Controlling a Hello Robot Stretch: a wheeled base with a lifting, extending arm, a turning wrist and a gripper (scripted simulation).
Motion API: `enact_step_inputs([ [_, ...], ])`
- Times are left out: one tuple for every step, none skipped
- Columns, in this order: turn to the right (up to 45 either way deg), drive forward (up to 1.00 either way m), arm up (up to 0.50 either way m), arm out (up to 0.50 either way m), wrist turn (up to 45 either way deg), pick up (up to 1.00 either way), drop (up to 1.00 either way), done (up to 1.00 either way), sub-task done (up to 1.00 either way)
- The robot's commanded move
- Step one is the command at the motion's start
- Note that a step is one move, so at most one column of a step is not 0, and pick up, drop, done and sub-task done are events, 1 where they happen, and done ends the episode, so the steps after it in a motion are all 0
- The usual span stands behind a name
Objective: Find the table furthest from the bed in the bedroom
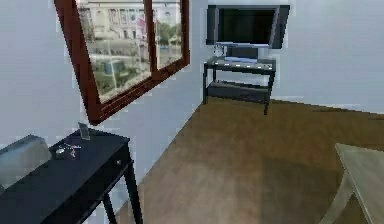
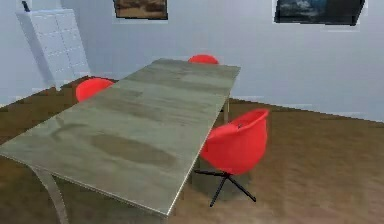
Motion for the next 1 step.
enact_step_inputs([
  [18.0, 0.0, 0.0, 0.0, 0.0, 0.0, 0.0, 0.0, 0.0],
])
